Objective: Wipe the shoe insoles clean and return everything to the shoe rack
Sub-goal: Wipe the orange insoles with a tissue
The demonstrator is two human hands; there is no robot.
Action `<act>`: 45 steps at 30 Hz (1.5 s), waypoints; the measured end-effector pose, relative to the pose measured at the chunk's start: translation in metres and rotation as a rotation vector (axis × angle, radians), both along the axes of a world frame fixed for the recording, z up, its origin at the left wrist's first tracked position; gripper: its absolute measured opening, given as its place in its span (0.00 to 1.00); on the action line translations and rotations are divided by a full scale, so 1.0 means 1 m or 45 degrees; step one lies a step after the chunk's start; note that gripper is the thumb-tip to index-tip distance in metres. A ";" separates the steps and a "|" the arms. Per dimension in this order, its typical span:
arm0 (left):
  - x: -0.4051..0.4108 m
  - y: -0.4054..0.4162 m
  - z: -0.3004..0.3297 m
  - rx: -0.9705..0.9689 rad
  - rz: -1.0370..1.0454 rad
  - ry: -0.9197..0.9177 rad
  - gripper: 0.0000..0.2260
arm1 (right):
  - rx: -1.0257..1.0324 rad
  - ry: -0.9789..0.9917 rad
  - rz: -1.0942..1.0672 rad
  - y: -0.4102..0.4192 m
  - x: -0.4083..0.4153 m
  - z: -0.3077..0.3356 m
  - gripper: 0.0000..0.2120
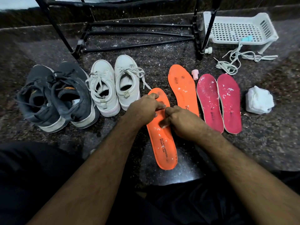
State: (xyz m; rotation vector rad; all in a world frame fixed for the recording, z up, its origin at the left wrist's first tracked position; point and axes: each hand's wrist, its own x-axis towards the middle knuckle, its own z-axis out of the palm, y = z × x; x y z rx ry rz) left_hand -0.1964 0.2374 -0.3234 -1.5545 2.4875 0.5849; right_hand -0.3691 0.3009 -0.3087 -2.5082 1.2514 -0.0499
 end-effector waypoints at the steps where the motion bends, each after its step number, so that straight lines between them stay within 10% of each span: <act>1: 0.000 0.000 0.000 0.006 -0.002 -0.010 0.25 | -0.017 0.003 -0.055 -0.001 -0.002 0.003 0.16; 30: -0.002 0.006 0.006 -0.100 0.126 0.066 0.22 | 0.129 -0.150 -0.453 0.009 0.012 0.000 0.10; 42: -0.004 -0.002 -0.006 -0.102 0.174 0.042 0.22 | 0.348 -0.166 -0.219 0.004 0.009 0.001 0.06; 45: -0.006 -0.001 -0.006 -0.123 0.183 0.060 0.21 | 0.075 -0.266 -0.404 0.002 0.002 0.002 0.07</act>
